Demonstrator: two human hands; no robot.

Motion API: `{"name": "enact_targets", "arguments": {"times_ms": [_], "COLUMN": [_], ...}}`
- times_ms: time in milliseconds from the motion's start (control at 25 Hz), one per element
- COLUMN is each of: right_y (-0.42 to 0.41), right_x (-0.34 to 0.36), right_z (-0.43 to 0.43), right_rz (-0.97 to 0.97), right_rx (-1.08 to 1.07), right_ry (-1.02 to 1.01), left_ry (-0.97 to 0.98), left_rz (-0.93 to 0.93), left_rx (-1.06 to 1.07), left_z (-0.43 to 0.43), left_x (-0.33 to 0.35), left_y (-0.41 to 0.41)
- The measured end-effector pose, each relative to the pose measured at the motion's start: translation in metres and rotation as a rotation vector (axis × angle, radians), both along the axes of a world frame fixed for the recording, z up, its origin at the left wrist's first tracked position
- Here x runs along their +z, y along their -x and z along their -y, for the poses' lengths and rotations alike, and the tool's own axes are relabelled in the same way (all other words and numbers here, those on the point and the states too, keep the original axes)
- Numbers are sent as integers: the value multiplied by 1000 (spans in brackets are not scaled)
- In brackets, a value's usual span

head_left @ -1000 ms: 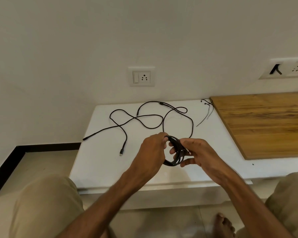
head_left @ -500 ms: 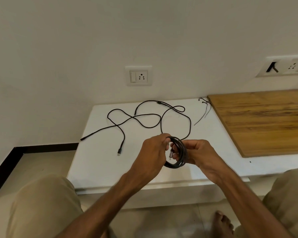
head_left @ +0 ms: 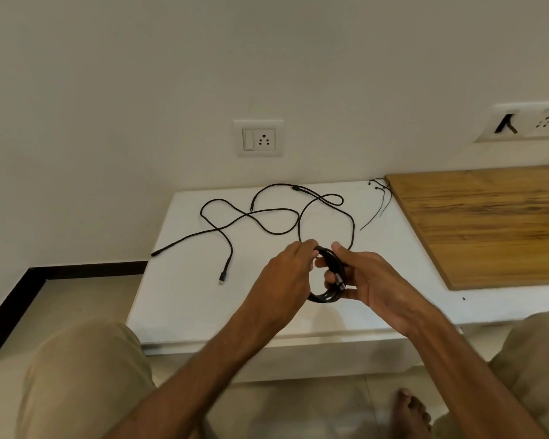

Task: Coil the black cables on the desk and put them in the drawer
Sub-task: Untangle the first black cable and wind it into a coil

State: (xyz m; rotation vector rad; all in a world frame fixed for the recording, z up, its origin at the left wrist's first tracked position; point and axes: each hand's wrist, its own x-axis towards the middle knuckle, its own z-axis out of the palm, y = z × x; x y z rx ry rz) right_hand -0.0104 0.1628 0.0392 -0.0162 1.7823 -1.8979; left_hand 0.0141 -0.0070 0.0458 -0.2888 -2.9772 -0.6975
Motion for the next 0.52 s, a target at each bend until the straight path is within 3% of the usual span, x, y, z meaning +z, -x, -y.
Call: {"name": "enact_targets", "arguments": {"times_ms": [120,280,520], "right_y": [-2,-7,-6], "right_x": [-2,-3,-13], "right_z": [4,6,9], "right_rz": [-117,-122,-299], "right_rx": [22,-3,8], "right_ry": [-118,-84,-235], "left_ry": [-29,-44,-343], "left_rz": [-13,76,68], "left_rx": [-48,-32,-47], "left_z": [0,1,7], "left_x": [-4,-8,-13], "left_y": [-2,4,-2]}}
